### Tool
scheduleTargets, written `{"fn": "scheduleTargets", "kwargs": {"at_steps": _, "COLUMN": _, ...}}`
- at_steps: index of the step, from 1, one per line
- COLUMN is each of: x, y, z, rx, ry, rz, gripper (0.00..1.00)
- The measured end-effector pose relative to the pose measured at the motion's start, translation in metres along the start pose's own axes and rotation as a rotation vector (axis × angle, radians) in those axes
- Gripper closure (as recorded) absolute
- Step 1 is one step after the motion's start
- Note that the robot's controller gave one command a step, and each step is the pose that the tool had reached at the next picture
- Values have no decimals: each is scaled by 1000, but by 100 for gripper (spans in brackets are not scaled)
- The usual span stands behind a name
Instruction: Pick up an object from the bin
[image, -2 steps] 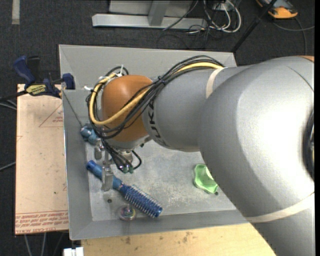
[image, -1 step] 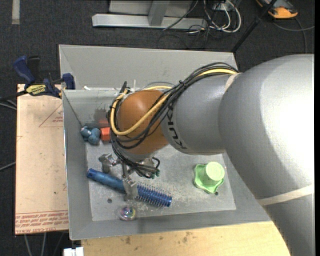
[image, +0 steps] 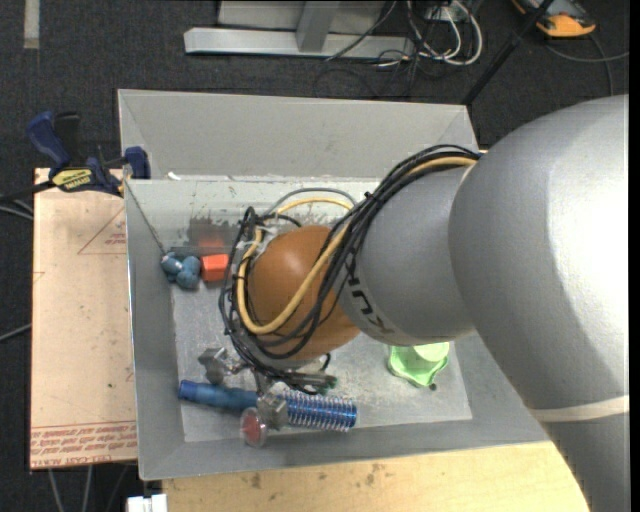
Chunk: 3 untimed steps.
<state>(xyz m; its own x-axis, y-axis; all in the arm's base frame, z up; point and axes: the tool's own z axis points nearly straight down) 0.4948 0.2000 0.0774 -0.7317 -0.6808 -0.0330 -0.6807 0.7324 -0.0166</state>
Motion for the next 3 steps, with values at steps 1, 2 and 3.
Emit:
{"fn": "scheduleTargets", "kwargs": {"at_steps": 1, "x": -12, "y": 0, "z": 8, "rx": -23, "ry": 25, "rz": -402, "gripper": 0}}
{"fn": "scheduleTargets", "kwargs": {"at_steps": 2, "x": -12, "y": -1, "z": 8, "rx": -22, "ry": 24, "rz": -399, "gripper": 100}}
{"fn": "scheduleTargets", "kwargs": {"at_steps": 3, "x": -31, "y": 0, "z": -149, "rx": -19, "ry": 20, "rz": -415, "gripper": 100}}
